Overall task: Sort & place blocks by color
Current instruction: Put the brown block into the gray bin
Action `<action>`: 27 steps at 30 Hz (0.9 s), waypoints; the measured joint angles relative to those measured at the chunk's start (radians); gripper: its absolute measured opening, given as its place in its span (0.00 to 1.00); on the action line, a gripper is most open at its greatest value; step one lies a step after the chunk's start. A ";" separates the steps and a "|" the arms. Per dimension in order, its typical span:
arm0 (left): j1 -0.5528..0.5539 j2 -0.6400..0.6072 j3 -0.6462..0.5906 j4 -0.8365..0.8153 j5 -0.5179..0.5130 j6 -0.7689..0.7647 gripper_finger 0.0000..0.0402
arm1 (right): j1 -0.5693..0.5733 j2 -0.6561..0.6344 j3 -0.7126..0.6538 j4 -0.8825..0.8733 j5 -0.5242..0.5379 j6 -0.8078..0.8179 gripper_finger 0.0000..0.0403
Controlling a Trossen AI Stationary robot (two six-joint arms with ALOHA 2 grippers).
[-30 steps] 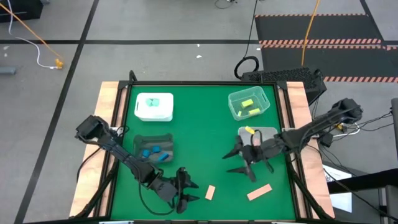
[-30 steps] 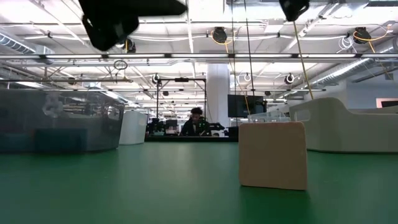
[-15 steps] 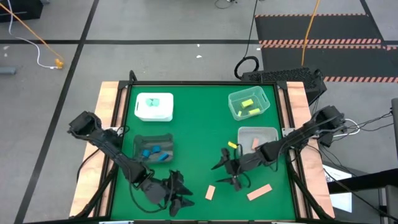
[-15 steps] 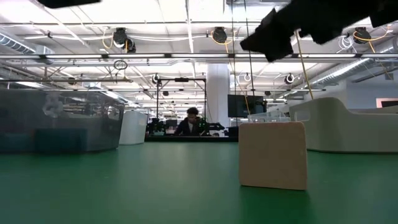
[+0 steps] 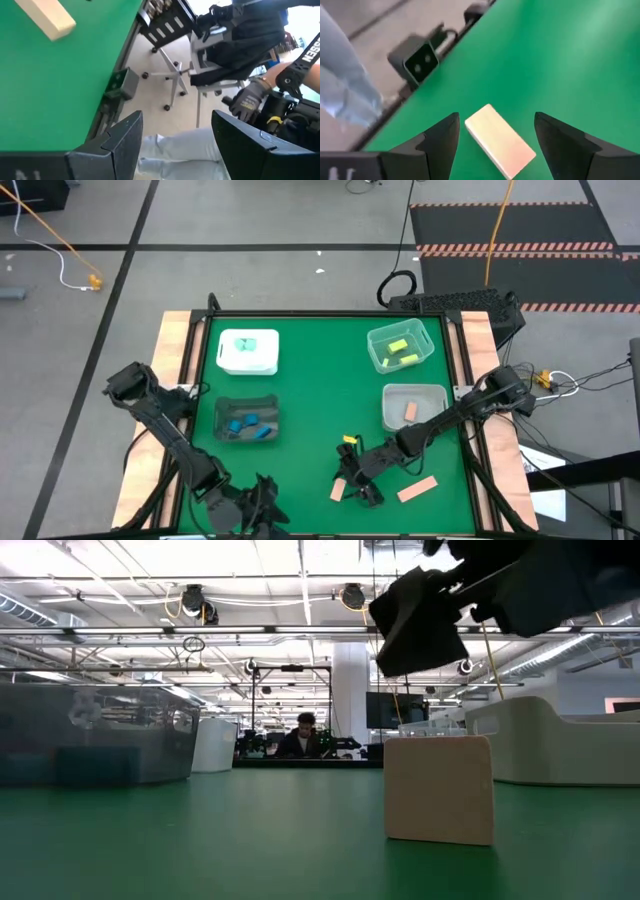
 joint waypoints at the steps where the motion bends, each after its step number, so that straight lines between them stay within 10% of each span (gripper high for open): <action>1: -0.009 0.000 0.000 -0.003 -0.001 -0.003 0.59 | -0.001 0.010 0.021 -0.030 -0.002 -0.023 0.61; 20: -0.028 0.001 0.000 -0.025 -0.032 -0.053 0.59 | -0.024 0.148 0.206 -0.363 0.005 -0.253 0.60; 27: -0.013 0.001 0.000 -0.047 -0.033 -0.053 0.59 | -0.021 0.148 0.206 -0.367 0.001 -0.243 0.38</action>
